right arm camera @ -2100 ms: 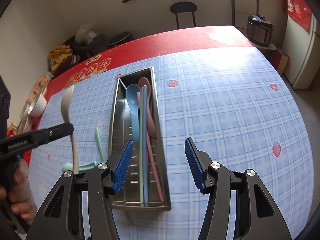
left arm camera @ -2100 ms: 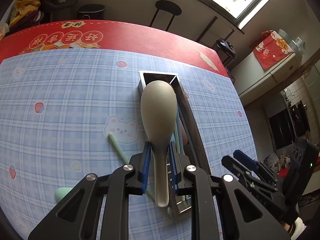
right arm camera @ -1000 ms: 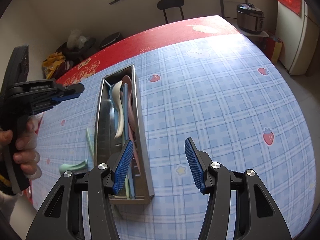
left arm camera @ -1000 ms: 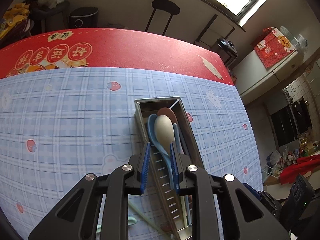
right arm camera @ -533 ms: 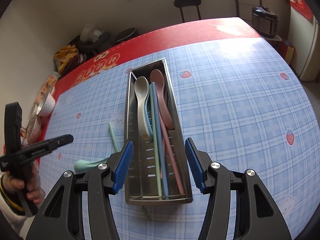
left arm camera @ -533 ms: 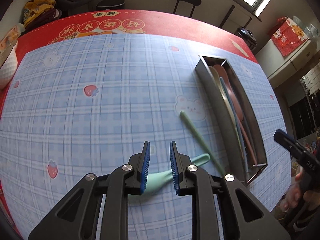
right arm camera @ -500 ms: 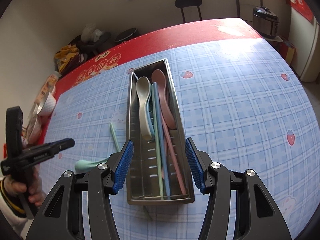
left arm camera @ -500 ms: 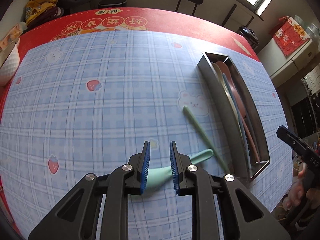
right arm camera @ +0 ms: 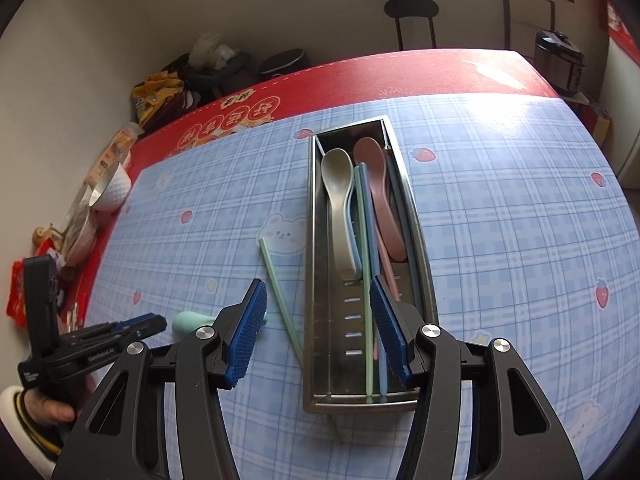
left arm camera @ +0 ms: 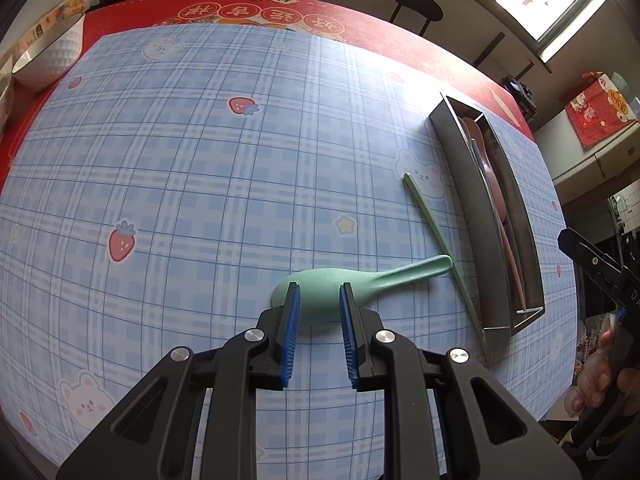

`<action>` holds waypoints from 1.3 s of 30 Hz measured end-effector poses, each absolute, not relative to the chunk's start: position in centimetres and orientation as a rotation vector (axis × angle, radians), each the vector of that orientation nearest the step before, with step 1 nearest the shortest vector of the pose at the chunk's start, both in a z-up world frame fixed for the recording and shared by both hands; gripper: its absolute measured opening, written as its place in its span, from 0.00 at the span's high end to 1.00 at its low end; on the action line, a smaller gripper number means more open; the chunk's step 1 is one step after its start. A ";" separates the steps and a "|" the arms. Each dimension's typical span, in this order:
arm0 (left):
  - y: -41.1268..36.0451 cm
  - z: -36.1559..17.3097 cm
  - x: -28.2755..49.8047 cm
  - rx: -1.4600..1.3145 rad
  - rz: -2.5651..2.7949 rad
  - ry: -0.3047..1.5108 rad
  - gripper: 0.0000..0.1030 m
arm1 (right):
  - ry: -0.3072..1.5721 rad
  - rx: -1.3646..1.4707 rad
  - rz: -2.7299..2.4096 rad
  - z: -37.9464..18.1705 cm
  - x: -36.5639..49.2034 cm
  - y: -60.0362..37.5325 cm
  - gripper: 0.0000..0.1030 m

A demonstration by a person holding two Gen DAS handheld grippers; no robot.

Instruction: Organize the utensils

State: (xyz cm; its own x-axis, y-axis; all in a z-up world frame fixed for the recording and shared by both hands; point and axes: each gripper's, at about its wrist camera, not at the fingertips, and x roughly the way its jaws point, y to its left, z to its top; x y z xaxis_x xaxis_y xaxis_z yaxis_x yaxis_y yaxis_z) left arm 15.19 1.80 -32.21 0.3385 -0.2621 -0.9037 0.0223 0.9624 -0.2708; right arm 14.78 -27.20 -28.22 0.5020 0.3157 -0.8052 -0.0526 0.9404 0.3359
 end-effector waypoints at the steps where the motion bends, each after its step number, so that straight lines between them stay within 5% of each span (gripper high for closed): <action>1: 1.8 -32.2 15.3 -0.229 -0.192 1.213 0.81 | 1.028 0.285 0.223 -28.3 14.8 -27.2 0.49; 31: 3.1 -32.2 16.7 -0.230 -0.252 1.201 0.76 | 1.008 0.179 0.327 -27.8 15.3 -23.7 0.50; 34: 4.2 -31.6 16.1 -0.228 -0.217 1.179 0.75 | 1.032 0.091 0.399 -28.2 16.5 -21.0 0.71; 39: 6.4 -31.5 14.9 -0.230 -0.156 1.157 0.73 | 1.097 -0.080 0.411 -30.1 19.0 -17.4 0.88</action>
State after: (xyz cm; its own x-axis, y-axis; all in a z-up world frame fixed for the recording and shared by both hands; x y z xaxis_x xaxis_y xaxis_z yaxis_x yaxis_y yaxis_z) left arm 14.88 6.40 -31.53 0.3950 -0.2394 -0.8869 0.0035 0.9658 -0.2592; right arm 19.00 -17.42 -30.06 0.3893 0.2838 -0.8763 -0.3622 0.9219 0.1377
